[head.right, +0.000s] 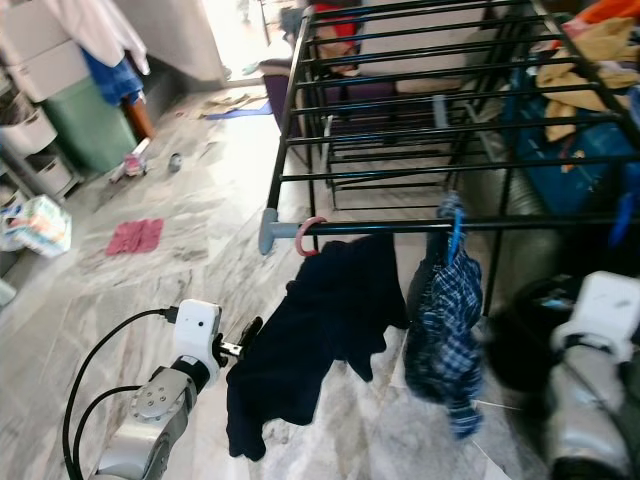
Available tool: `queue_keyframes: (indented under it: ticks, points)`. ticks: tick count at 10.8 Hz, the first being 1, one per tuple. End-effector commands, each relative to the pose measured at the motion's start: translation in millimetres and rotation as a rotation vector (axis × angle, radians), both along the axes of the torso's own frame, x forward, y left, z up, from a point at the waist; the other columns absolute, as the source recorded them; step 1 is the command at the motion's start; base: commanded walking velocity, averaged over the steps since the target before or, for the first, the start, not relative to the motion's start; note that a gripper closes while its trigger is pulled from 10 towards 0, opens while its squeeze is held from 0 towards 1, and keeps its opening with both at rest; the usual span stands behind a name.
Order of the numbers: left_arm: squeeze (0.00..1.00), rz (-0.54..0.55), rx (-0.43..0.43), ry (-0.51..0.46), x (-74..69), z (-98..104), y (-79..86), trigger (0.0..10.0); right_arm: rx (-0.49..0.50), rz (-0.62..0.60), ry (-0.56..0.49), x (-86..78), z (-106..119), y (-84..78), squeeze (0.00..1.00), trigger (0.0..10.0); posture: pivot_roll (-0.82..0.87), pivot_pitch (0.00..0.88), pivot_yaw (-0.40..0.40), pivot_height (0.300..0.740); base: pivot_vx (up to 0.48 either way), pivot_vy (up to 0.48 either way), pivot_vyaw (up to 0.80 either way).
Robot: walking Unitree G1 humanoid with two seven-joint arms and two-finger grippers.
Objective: Hang hanger
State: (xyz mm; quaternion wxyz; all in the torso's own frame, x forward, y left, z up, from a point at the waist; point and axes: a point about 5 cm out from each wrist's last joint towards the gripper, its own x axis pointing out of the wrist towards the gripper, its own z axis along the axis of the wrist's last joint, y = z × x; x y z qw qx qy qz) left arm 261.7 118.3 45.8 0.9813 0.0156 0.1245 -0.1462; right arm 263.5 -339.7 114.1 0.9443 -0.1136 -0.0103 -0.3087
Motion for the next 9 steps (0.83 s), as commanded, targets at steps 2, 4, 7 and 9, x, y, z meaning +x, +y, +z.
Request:
queue_keyframes:
  ticks: [2, 4, 7, 9]
  points:
    - [0.0, 0.013, 0.021, -0.008, 0.9, 1, 5.9, 10.0, -0.052, 0.057, -0.072, -3.7, 16, 10.8, 0.0, 0.0, -0.06, 0.0, 0.076, 0.74, 0.0, 0.0, 0.0]
    - [0.0, 0.009, 0.024, -0.006, 1.0, 0, 6.4, 10.0, -0.05, 0.097, -0.015, -29.1, -8, 29.9, 0.0, 0.0, -0.07, 0.0, 0.083, 0.74, 0.0, 0.0, 0.0]
    - [0.0, -0.001, 0.025, -0.006, 1.3, 1, 5.2, 10.0, -0.003, 0.169, 0.067, -50.9, -40, 64.0, 0.0, 0.0, -0.08, 0.0, 0.09, 0.74, 0.0, 0.0, 0.0]
    - [0.0, 0.035, 0.031, -0.041, 5.1, 7, 8.5, 10.0, 0.017, 0.187, 0.047, -40.1, -33, 72.0, 0.0, 0.0, -0.07, 0.0, 0.079, 0.74, 0.0, 0.0, 0.0]
